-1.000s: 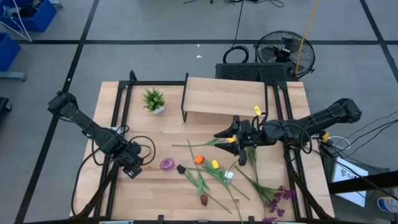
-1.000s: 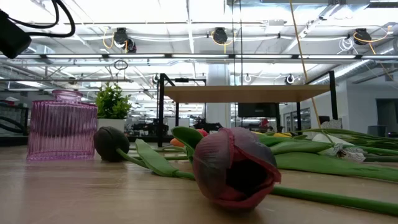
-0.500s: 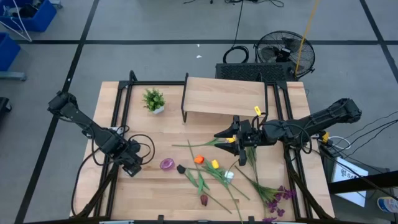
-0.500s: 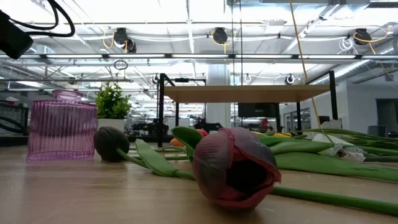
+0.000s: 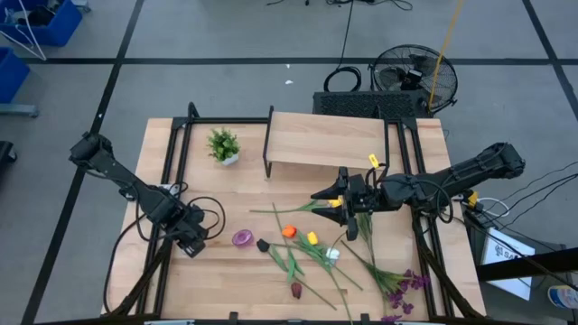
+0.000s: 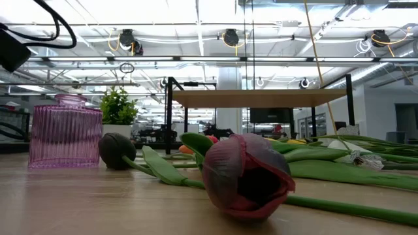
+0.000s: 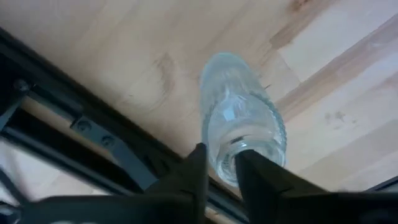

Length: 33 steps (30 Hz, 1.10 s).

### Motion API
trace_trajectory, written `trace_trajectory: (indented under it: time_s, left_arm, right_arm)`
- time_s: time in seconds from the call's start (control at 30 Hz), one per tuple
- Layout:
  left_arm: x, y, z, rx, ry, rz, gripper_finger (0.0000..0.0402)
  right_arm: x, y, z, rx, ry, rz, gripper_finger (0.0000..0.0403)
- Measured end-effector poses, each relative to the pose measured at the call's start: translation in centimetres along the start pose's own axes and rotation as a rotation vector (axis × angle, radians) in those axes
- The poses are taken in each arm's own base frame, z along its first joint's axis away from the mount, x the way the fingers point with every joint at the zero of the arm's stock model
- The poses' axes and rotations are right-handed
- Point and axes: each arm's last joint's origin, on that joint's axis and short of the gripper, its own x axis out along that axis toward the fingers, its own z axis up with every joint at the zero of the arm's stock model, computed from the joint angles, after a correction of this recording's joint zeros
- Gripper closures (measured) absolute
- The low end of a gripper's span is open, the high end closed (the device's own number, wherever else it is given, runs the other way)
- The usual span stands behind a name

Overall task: Pick and place flowers into a vace then onto a shelf
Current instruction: Put the transparent vase on the shelf

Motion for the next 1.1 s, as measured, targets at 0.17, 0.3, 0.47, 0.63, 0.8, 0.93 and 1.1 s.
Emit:
trace_trajectory:
  time_s: [0.17,0.3,0.47,0.63,0.8,0.93,1.1]
  left_arm:
    - [-0.2,0.0,0.1,-0.001,0.024,-0.011,0.0374]
    - [-2.4,-1.2,0.3,0.001,0.015,-0.101,0.0374]
    - [-8.9,-2.4,0.5,-0.039,-0.185,-0.225,0.0374]
    - [-16.5,-1.5,1.1,-0.113,-0.475,-0.282,0.0374]
    - [-21.9,-1.9,3.9,-0.022,-0.678,-0.191,0.0374]
    - [-25.1,-3.5,8.3,0.159,-0.765,-0.091,0.0374]
    - [-28.1,-4.4,15.0,0.296,-0.836,0.031,0.0374]
  right_arm:
    - [0.0,0.0,0.0,0.0,0.0,-0.001,0.0232]
    - [0.0,0.0,0.0,0.0,0.0,-0.001,0.0232]
    - [0.0,0.0,0.0,-0.004,-0.001,-0.002,0.0232]
    - [0.0,0.0,0.0,-0.004,-0.001,-0.002,0.0232]
    - [0.0,0.0,0.0,0.0,-0.001,-0.003,0.0232]
    - [0.0,0.0,0.0,0.036,-0.001,-0.003,0.0232]
    - [0.0,0.1,0.0,0.127,0.002,0.002,0.0232]
